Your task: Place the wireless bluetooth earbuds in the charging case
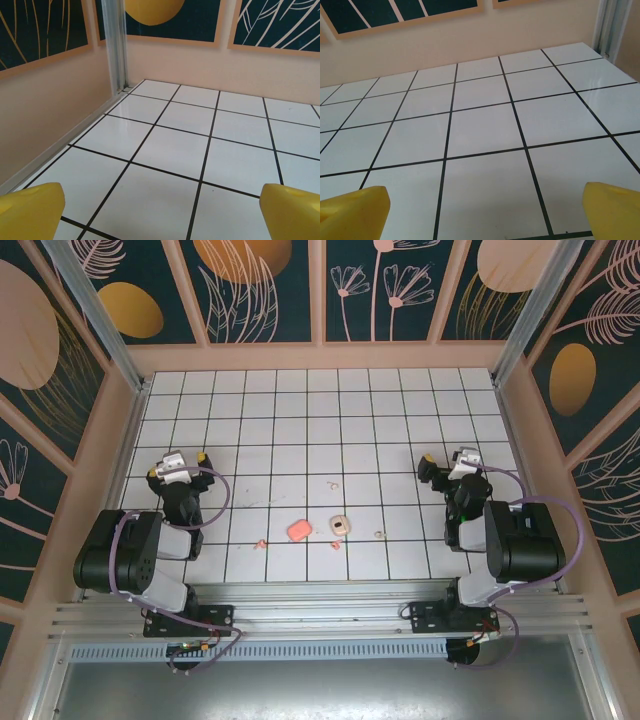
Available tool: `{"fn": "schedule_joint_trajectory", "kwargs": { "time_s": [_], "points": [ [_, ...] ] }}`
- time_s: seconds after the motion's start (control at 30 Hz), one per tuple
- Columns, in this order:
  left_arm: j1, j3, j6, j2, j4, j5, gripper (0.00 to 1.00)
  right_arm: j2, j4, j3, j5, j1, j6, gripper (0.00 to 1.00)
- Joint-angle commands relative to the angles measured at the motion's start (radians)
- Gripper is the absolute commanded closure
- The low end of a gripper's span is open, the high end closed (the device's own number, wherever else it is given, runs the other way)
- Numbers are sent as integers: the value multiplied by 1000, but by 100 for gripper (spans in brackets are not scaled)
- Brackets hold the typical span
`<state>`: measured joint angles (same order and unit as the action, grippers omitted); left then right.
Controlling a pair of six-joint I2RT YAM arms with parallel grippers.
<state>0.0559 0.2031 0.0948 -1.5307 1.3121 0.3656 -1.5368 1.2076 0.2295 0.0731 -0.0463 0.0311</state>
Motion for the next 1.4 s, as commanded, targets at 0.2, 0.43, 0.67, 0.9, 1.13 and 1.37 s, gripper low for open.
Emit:
{"fn": "schedule_joint_trajectory", "kwargs": {
  "time_s": [0.2,0.43,0.67,0.9,1.13,1.37],
  "points": [
    [-5,9,11,9,9,-14,1,-2,23,11,-4,-3,-19,1],
    [-6,10,12,8,10,-13,1,-2,23,11,-8,-1,-20,1],
    [-5,9,12,8,9,-14,1,-1,24,11,-7,-1,-20,1],
    [-5,10,12,8,9,-14,1,-2,24,11,-7,-1,-19,1],
    [-6,19,10,26,-10,-14,1,65,-123,67,47,2,-44,1],
    [-6,275,18,146,-579,-87,9,280,-945,437,18,48,66,1]
  ]
}}
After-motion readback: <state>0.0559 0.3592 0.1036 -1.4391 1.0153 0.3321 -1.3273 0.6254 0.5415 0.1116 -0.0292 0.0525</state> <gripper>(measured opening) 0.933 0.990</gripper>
